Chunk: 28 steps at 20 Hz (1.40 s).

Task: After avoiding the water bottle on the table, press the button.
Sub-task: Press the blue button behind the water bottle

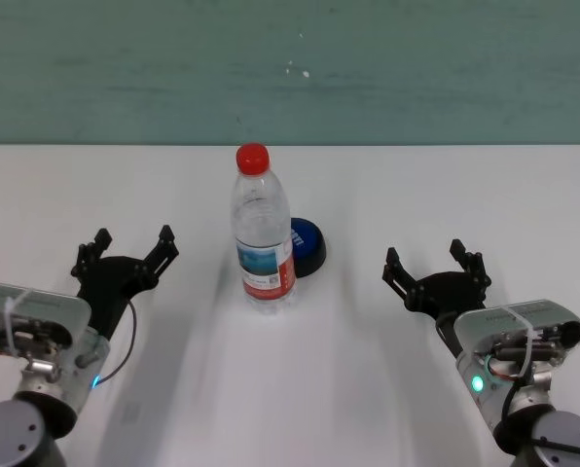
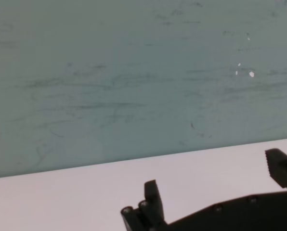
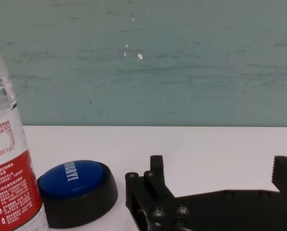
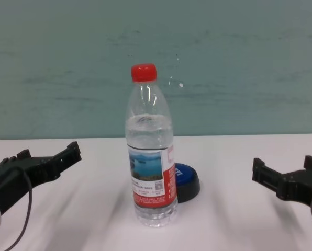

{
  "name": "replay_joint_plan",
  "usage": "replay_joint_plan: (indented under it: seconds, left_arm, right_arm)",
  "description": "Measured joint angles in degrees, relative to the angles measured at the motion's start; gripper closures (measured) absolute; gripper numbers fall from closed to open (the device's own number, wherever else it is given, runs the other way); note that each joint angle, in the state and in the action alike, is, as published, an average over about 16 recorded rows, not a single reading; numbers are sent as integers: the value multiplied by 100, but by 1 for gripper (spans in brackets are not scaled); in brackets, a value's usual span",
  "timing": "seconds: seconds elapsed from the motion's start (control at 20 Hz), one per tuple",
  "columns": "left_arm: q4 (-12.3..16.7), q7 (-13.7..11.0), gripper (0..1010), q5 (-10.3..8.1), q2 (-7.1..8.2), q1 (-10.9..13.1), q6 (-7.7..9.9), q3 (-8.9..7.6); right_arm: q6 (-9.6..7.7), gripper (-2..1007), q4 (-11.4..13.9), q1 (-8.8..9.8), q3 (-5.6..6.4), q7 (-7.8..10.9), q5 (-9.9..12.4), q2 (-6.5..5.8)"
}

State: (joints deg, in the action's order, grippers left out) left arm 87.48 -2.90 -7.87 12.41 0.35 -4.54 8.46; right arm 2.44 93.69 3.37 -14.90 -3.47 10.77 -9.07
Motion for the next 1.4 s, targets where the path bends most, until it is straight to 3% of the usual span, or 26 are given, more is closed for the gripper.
replay_joint_plan:
  seconds: [1.4]
  left_arm:
    - [0, 0, 0, 0, 0, 0, 0, 0]
  right_arm:
    - [0, 1, 0, 0, 0, 0, 0, 0]
